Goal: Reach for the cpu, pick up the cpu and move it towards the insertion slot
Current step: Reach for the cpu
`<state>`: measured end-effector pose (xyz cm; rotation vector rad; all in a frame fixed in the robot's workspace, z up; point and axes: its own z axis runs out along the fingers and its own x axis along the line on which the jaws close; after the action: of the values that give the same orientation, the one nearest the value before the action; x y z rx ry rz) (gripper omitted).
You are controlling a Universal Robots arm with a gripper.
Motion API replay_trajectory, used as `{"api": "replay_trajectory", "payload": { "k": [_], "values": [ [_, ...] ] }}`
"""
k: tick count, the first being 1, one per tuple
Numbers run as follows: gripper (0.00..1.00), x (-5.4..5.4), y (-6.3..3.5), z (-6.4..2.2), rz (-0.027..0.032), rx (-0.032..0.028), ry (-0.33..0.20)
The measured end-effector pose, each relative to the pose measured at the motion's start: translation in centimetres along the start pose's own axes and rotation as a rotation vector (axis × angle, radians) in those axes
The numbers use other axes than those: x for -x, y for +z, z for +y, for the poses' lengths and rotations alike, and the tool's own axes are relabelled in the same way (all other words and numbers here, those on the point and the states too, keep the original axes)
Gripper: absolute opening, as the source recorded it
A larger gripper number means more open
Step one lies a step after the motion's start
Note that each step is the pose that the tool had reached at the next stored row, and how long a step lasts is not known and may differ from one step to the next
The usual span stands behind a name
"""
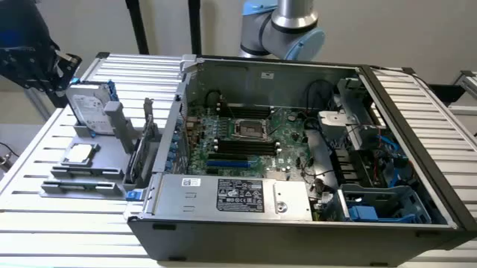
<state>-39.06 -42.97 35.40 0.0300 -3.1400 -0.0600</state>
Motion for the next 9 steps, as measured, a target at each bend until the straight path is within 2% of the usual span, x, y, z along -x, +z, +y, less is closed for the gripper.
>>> {"api": "replay_trajectory", "payload": {
  "k": [9],
  "values": [
    [0.11, 0.00, 0.00, 0.00, 0.0000, 0.0000, 0.000]
  ]
}}
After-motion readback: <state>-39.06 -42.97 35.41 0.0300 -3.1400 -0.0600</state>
